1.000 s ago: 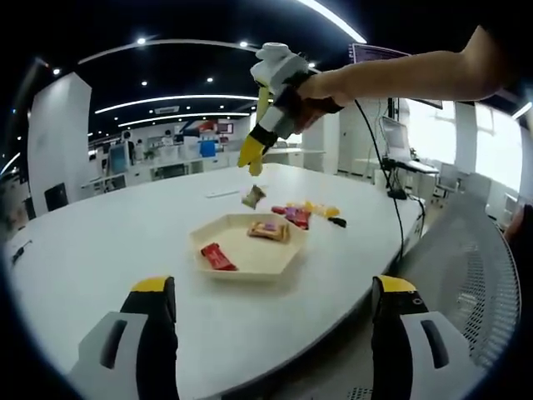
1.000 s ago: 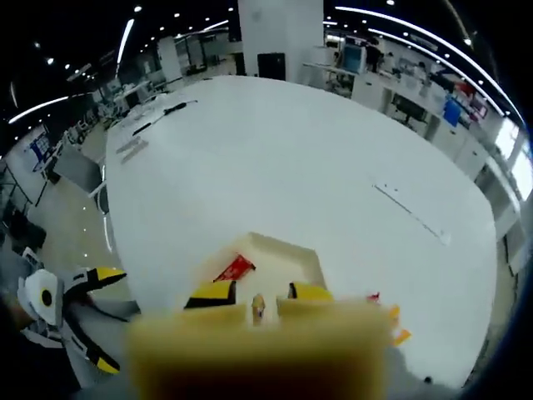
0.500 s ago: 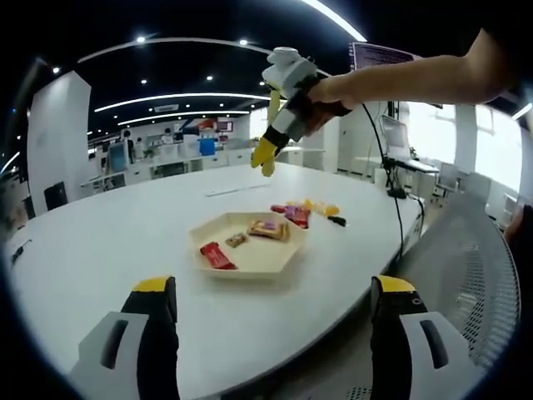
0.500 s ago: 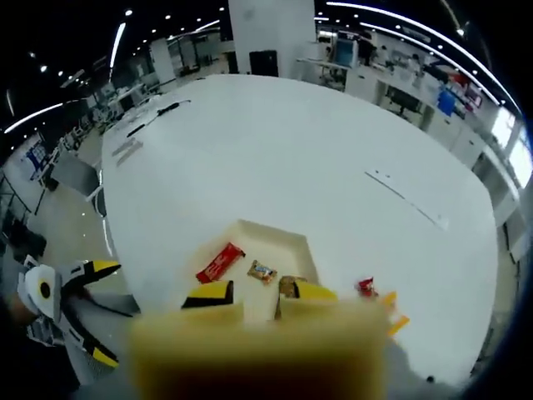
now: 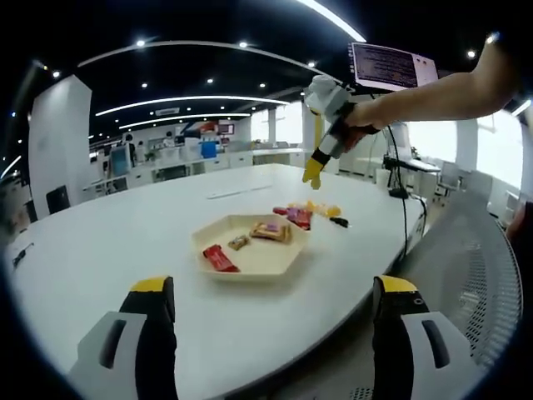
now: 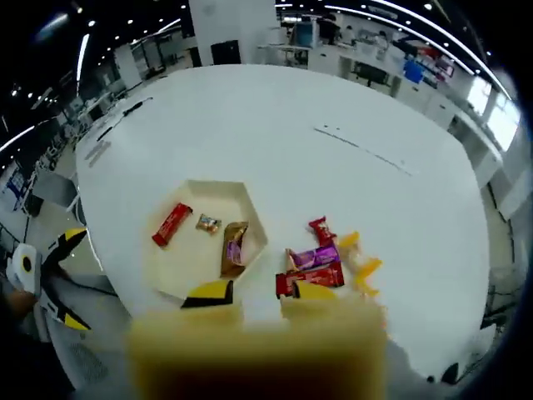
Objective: Place the target food into the container with the food tongs after gripping and lifting it, then release it inside without dropping or visibly crushing the food.
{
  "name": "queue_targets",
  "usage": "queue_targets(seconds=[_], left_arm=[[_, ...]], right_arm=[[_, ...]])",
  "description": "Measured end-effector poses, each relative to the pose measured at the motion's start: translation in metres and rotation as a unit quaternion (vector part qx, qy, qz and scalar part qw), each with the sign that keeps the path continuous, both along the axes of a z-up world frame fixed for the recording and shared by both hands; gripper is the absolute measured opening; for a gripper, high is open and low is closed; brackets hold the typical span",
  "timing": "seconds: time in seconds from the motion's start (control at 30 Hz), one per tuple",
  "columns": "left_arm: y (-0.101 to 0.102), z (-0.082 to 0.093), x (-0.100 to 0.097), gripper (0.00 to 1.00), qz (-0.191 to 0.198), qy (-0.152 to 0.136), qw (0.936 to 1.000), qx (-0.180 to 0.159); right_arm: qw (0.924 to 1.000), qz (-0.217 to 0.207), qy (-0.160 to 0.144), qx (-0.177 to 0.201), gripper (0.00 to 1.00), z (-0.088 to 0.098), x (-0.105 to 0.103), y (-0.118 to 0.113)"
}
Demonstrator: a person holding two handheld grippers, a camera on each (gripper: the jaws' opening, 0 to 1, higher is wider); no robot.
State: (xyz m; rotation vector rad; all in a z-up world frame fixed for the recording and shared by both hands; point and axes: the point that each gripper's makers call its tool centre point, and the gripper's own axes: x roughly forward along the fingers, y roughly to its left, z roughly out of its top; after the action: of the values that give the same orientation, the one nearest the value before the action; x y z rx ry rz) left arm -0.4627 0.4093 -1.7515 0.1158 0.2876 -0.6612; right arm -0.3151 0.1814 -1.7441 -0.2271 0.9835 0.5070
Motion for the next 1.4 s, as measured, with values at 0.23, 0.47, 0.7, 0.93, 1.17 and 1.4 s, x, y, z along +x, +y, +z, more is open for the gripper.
queue_targets(seconds=[0.23, 0.47, 0.7, 0.93, 1.17, 1.4], left_arm=[[0.000, 0.000, 0.000, 0.97, 0.000, -0.002, 1.0000, 0.001], [-0.001, -0.002, -0.001, 0.96, -0.004, 0.006, 1.0000, 0.004], [-0.001, -0.005, -0.002, 0.95, -0.006, 0.013, 0.9999, 0.008], [-0.001, -0.007, -0.002, 0.94, -0.005, 0.020, 0.9997, 0.012], [-0.001, -0.009, -0.003, 0.92, -0.005, 0.027, 0.9995, 0.017], [-0.001, -0.010, -0.003, 0.90, -0.006, 0.030, 0.9994, 0.018]], right_arm=[[0.9985, -0.049, 0.026, 0.003, 0.27, -0.021, -0.014, -0.036], [0.9961, -0.078, 0.039, -0.001, 0.28, -0.043, -0.021, -0.058], [0.9936, -0.101, 0.050, 0.002, 0.28, -0.065, -0.021, -0.071], [0.9913, -0.120, 0.055, 0.004, 0.28, -0.086, -0.020, -0.078], [0.9917, -0.121, 0.043, -0.007, 0.28, -0.101, -0.020, -0.081], [0.9948, -0.098, 0.028, -0.002, 0.29, -0.099, -0.017, -0.080]])
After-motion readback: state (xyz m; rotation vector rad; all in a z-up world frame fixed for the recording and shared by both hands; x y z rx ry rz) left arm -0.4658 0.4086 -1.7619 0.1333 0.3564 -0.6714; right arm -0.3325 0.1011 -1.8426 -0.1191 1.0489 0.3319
